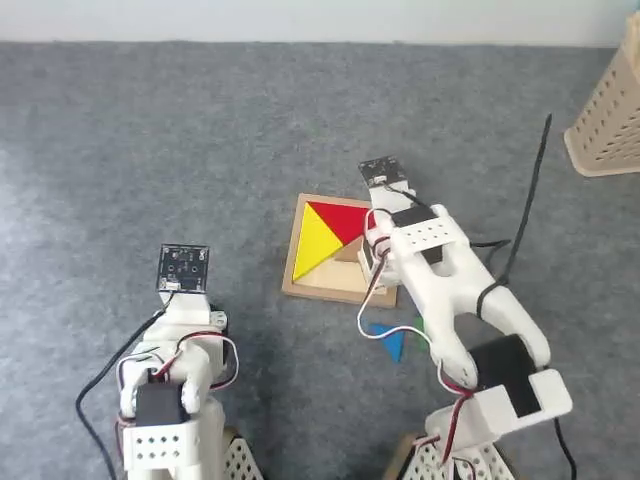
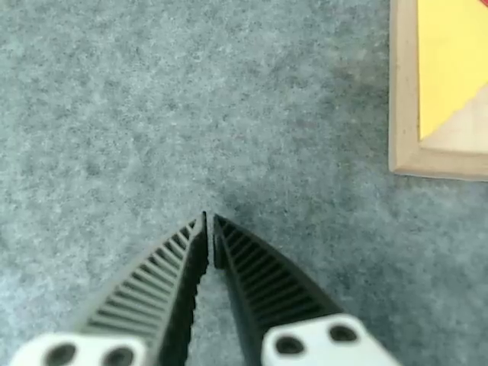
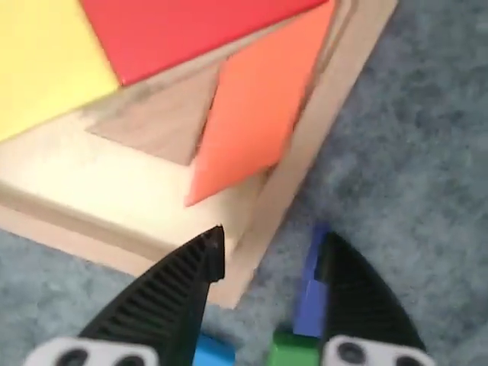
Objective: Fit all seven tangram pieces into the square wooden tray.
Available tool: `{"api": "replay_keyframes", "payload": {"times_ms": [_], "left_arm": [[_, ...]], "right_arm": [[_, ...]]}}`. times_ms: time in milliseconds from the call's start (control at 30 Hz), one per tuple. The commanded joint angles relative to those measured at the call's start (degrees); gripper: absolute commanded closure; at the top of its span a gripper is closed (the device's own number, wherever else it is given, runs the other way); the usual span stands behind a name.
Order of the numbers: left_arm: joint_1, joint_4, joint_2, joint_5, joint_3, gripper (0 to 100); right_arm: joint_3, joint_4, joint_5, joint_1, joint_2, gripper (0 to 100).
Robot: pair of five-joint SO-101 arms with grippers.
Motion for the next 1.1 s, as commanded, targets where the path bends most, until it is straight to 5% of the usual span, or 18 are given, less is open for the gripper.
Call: {"api": "replay_keyframes", "payload": {"times_ms": [0,633,933,1067], "left_arm": [[-0.18,0.26,-0.97,0.53,-0.66,99],[-0.18,0.26,-0.97,0.53,-0.66,99],[-0.18,0.26,-0.97,0.53,-0.66,99],[-0.18,0.26,-0.97,0.53,-0.66,99]], "right_arm": [[-2.64,-1.89,0.88,3.21,1.89,94.0],[-21.19,7.6,2.9,9.27,9.01,95.4],[-19.08,9.89,2.9,-5.67,0.22,82.5],[-19.34,9.36,0.44,-6.99,2.33,82.5]]}}
